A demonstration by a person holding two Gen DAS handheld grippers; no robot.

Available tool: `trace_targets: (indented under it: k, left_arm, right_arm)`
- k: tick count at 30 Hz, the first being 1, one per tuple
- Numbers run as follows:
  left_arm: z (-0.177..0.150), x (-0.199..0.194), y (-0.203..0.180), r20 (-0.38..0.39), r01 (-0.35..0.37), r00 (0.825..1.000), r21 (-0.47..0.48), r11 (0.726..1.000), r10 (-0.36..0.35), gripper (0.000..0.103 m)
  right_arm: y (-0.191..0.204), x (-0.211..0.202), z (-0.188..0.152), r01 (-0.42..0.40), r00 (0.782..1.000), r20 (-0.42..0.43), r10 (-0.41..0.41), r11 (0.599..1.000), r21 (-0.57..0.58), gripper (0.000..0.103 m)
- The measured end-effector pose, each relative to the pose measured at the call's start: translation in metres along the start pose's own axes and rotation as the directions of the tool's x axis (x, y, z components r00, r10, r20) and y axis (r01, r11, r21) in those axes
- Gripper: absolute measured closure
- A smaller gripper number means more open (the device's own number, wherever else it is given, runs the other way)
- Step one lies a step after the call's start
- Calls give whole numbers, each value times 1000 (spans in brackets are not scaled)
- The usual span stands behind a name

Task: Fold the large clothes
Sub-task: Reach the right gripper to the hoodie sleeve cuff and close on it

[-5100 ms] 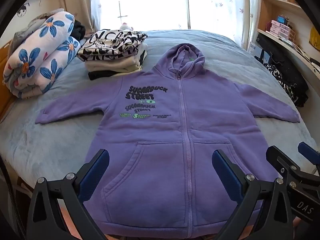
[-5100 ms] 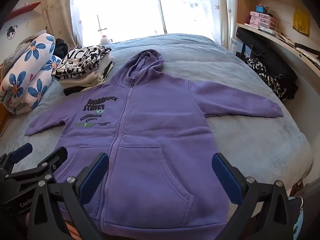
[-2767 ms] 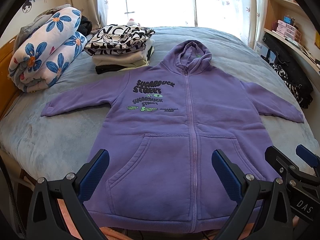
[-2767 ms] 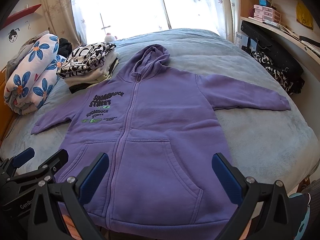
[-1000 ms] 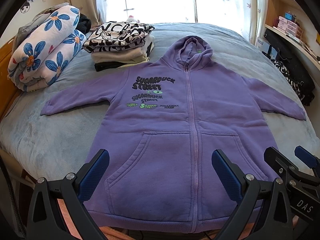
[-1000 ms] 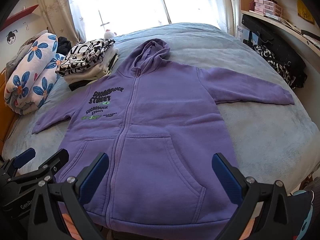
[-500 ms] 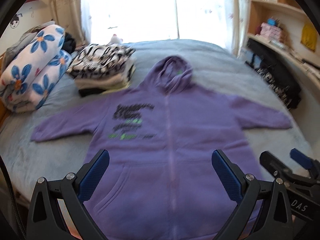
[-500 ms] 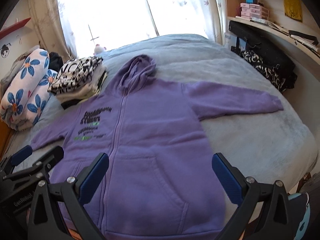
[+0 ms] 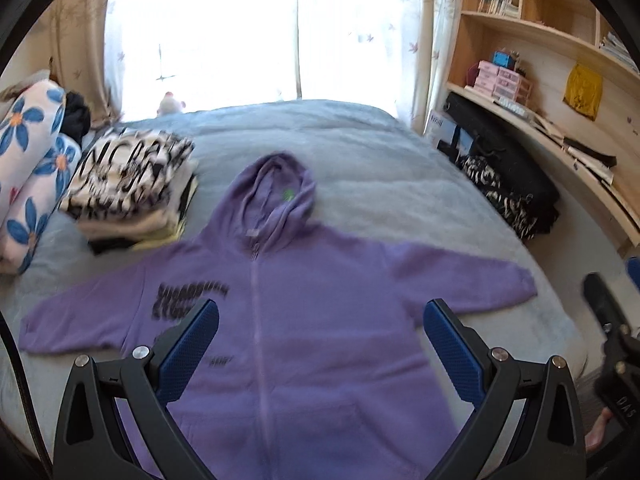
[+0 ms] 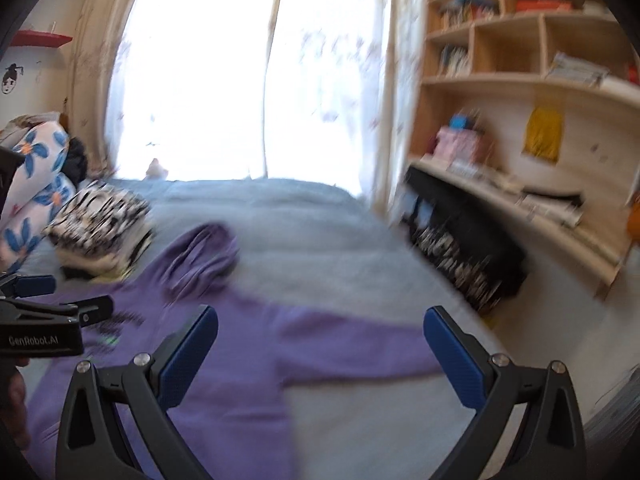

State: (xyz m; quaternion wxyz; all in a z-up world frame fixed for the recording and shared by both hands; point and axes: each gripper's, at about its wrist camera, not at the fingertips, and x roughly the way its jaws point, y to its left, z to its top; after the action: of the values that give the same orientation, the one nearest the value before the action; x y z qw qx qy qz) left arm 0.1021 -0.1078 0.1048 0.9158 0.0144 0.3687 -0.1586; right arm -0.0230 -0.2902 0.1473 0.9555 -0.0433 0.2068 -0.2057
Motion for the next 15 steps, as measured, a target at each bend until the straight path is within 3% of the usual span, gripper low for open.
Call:
trace_targets:
  k: [3,5,9,12,15]
  left_arm:
    - [24,11,-22,46,20,999,27,999,-21,2]
    - [38,20,-37,59,28,998,43,999,-31,2]
    - [58,50,-66,54,48,997,69,996,-52,2]
    - [65,77,-92,66,17,998,99,995,-24,2]
    - [61,107,-115,53,-11,999,126,992,5,2]
  right_arm:
    - [-17,7,14,128,989,84,-125,991,-25,0]
    - [-26,16,19,159,983,95,-155,987,-36,0]
    - [-59,66,23,86,995,-51,-84,996,31,0]
    - [-83,101,11,101,986,-137,-91,992,70,0]
    - [-108,137,-7,16,972,-233,23,986,165,0]
